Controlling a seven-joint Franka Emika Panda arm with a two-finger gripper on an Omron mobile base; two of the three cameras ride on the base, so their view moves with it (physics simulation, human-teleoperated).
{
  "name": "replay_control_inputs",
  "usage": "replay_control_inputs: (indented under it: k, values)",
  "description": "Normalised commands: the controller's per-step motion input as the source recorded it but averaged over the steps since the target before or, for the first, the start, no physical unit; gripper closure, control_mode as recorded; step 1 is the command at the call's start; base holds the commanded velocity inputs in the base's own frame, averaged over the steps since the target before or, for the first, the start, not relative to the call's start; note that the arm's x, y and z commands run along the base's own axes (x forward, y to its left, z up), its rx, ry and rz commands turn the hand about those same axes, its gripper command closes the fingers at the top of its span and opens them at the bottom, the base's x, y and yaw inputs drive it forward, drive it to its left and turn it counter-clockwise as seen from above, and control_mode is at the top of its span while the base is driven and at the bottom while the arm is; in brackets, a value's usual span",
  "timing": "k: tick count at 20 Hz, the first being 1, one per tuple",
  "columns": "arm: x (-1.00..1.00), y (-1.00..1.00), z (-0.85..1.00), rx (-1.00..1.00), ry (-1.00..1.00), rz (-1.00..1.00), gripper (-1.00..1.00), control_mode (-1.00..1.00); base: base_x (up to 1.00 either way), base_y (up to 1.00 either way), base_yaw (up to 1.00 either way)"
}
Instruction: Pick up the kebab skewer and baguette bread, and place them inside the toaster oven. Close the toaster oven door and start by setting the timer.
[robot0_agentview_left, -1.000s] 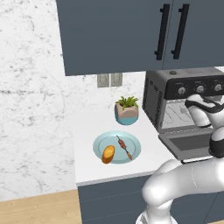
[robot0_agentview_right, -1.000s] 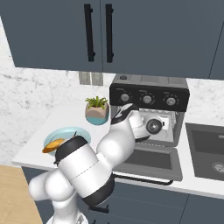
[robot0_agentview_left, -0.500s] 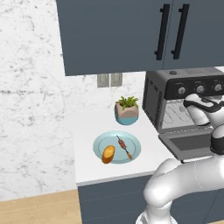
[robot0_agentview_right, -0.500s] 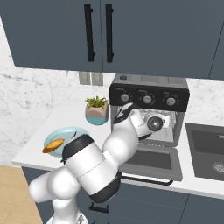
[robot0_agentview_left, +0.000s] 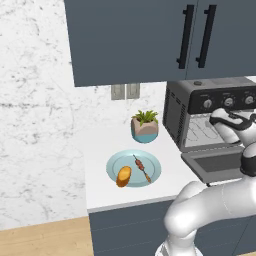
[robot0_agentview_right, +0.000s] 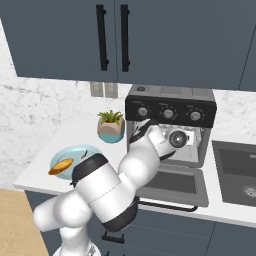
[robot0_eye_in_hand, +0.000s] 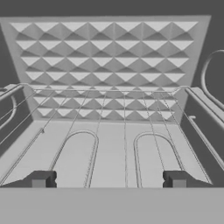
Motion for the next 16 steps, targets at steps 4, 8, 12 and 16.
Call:
replay_control_inputs:
  k: [4, 8, 12, 16]
  values:
    - [-0.47, 0.0, -0.56, 0.04, 0.07, 0.0, -1.0, -1.0, 0.0, 0.0, 0.0]
    - [-0.67, 0.0, -0.64, 0.07, 0.08, 0.0, -1.0, -1.0, 0.0, 0.0, 0.0]
    - [-0.83, 0.0, -0.79, 0.03, 0.07, 0.0, -1.0, -1.0, 0.0, 0.0, 0.0]
    - [-0.76, 0.0, -0.74, 0.03, 0.12, 0.0, -1.0, -1.0, 0.0, 0.0, 0.0]
